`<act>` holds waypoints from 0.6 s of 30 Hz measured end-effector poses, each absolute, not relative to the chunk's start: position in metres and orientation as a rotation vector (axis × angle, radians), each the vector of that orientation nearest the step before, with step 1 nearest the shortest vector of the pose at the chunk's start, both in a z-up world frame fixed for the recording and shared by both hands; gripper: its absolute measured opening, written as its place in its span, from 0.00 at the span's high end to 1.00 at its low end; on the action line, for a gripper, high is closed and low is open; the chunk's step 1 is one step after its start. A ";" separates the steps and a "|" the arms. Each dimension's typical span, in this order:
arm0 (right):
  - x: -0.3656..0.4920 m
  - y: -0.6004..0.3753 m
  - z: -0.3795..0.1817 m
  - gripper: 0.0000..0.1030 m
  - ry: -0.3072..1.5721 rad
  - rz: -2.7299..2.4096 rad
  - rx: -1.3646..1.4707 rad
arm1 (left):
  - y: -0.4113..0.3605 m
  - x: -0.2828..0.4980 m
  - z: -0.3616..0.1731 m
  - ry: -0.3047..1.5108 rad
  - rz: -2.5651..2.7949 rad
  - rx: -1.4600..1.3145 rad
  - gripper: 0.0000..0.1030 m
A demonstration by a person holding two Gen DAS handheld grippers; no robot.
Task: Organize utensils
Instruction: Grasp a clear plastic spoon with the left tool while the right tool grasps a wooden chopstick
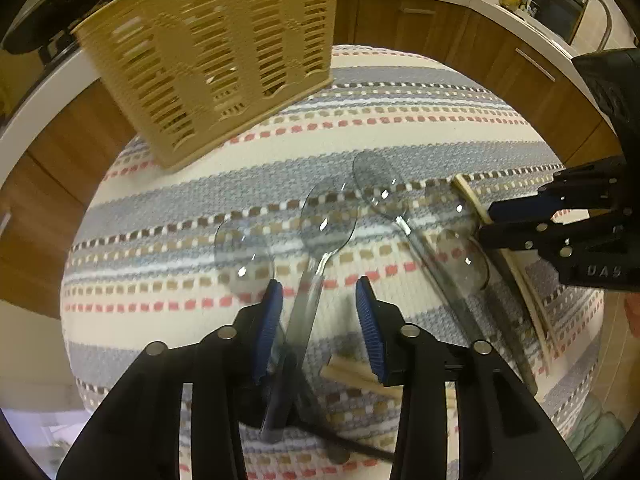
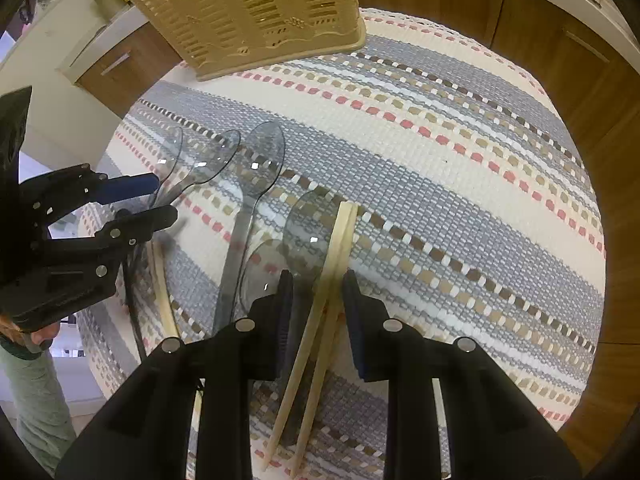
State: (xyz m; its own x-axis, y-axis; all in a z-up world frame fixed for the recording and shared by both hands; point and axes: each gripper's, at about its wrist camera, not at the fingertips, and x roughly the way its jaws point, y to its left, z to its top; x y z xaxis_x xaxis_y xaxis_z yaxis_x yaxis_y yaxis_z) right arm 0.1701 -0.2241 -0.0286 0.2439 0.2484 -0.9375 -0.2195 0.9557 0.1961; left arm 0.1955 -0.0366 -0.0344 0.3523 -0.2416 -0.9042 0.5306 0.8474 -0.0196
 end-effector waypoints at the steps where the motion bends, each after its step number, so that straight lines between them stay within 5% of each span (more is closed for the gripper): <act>1: 0.172 -0.224 -0.030 0.81 1.289 0.318 0.026 | -0.040 0.198 -0.034 1.109 -0.509 0.311 0.66; 18: 0.181 -0.239 -0.031 0.97 1.286 0.369 0.042 | -0.058 0.223 -0.042 1.208 -0.461 0.333 0.70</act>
